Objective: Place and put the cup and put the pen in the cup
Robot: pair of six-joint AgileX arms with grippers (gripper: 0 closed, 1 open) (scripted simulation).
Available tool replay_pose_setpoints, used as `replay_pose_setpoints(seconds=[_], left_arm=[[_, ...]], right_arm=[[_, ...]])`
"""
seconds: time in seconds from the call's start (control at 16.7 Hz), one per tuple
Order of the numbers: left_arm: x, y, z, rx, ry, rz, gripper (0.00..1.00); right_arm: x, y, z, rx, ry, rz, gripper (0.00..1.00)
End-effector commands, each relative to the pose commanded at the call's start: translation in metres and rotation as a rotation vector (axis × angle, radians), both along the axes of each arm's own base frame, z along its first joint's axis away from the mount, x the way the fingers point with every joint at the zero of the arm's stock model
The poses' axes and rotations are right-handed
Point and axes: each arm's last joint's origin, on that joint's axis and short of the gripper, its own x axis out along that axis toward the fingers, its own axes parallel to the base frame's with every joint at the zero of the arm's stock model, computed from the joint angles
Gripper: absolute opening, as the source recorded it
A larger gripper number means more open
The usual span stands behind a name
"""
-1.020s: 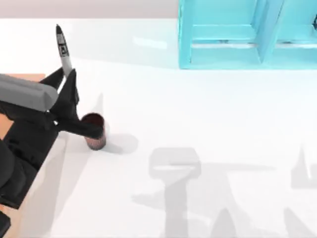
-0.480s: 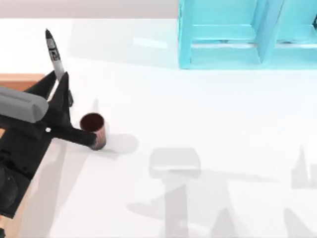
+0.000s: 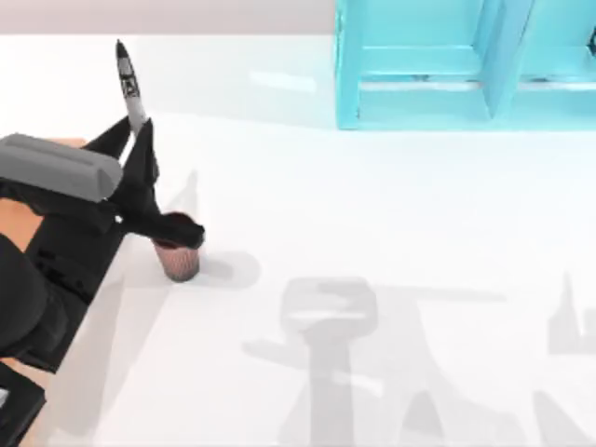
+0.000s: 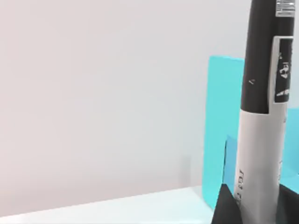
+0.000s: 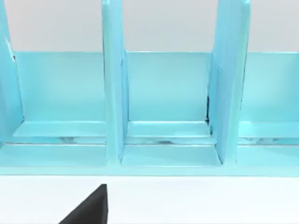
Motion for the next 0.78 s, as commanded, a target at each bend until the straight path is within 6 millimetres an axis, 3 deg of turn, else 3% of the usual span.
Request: replay_pose_setpoints(seconds=[0.36, 0.78], left_arm=[[0.0072, -0.0015, -0.0019, -0.004, -0.007, 0.003, 0.00], [0.0072, -0.0015, -0.0019, -0.004, -0.007, 0.003, 0.53]], right_arm=[[0.0000, 0.0000, 0.0000, 0.000, 0.000, 0.000, 1.00], [0.0000, 0.0000, 0.0000, 0.000, 0.000, 0.000, 1.00]])
